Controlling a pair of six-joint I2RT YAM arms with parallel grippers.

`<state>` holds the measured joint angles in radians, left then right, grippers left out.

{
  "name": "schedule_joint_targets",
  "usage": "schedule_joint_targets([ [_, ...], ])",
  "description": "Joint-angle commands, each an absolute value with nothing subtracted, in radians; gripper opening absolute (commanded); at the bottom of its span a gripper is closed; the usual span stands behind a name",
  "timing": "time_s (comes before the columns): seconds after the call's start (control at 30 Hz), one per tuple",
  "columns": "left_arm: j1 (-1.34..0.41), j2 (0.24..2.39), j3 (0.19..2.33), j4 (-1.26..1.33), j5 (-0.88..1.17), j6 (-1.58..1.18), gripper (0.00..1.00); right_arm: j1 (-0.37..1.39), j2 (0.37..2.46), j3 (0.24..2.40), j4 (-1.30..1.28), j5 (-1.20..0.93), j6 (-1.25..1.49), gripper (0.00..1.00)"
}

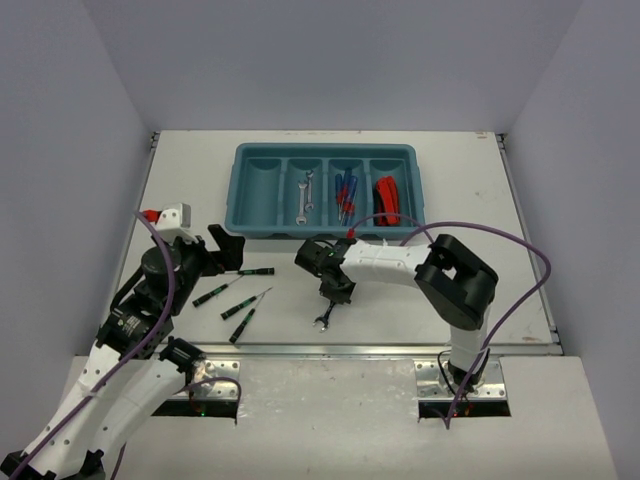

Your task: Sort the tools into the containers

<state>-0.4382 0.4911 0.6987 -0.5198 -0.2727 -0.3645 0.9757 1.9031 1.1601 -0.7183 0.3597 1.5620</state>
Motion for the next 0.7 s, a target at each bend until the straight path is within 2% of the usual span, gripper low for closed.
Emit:
schedule_joint_targets([
  [0.0,-0.448,0.494,0.701,-0.485,-0.271,-0.362,1.0,0.98,1.823,1.161,-0.779,0.37,1.575,0.0],
  [0.4,-0.448,0.499,0.703,-0.486,-0.272,-0.362,1.0,1.009,1.675,1.139,-0.774,0.372,1.534,0.0],
  [0.67,-0.448,0.497,0.703,-0.486,-0.276,-0.364,1.0,1.015,1.587,1.176,-0.732,0.377,1.387,0.0],
])
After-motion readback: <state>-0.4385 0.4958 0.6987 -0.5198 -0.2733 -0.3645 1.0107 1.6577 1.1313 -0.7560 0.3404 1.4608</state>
